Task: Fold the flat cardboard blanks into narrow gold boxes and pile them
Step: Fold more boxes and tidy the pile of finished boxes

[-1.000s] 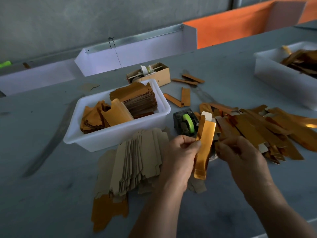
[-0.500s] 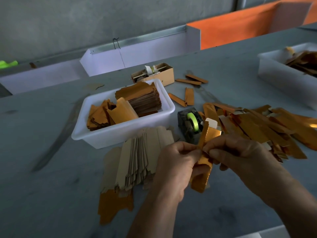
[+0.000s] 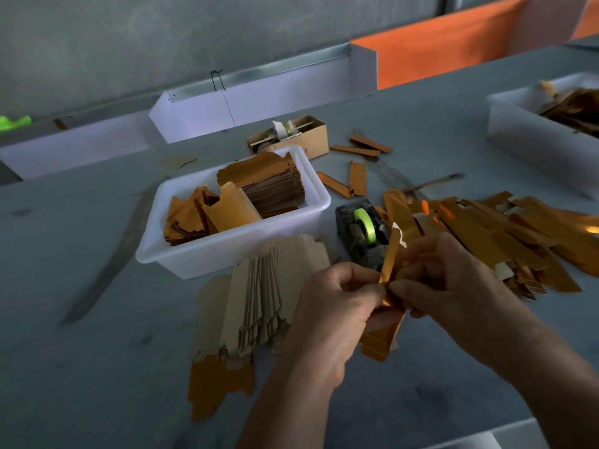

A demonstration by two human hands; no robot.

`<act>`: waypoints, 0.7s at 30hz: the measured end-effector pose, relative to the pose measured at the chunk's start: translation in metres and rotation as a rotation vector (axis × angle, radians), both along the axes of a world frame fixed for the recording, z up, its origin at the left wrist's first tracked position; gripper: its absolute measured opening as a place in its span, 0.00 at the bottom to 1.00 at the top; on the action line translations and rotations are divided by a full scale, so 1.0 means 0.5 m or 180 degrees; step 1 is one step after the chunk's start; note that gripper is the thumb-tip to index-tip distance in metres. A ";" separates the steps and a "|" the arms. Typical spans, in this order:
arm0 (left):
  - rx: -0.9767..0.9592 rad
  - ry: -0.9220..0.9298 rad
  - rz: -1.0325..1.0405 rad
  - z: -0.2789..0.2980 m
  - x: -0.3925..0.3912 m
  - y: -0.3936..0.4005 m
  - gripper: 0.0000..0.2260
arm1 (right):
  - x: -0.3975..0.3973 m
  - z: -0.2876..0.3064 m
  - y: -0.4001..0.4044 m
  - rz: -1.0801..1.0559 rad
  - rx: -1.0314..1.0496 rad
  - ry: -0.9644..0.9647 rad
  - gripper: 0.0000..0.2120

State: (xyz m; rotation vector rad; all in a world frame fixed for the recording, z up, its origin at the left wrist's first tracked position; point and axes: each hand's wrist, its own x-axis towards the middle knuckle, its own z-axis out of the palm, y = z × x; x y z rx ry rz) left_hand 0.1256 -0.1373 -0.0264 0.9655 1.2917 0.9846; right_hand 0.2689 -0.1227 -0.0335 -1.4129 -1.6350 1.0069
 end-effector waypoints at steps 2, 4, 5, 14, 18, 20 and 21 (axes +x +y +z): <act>-0.0045 -0.0063 -0.0032 0.000 -0.001 -0.001 0.02 | -0.003 -0.003 0.000 -0.0053 0.0035 -0.0023 0.14; -0.0035 -0.0099 -0.0028 -0.001 -0.001 -0.002 0.03 | -0.005 -0.006 0.000 -0.0085 0.0088 -0.0124 0.13; -0.0017 -0.0087 0.0020 -0.003 0.000 -0.002 0.03 | -0.006 -0.008 0.000 -0.0101 0.0116 -0.0182 0.13; 0.0242 0.0096 0.0607 -0.020 0.023 -0.001 0.07 | -0.025 0.009 -0.002 -0.0264 0.0423 -0.0979 0.11; 0.0527 0.0444 0.0841 -0.023 0.042 0.006 0.08 | -0.031 0.022 0.010 -0.0486 0.0396 -0.1272 0.12; 0.0601 0.0588 0.0920 -0.025 0.042 0.010 0.07 | -0.031 0.028 0.014 -0.0537 0.0309 -0.1266 0.14; 0.0598 0.0590 0.0949 -0.024 0.039 0.011 0.07 | -0.032 0.030 0.016 -0.0549 0.0284 -0.1263 0.15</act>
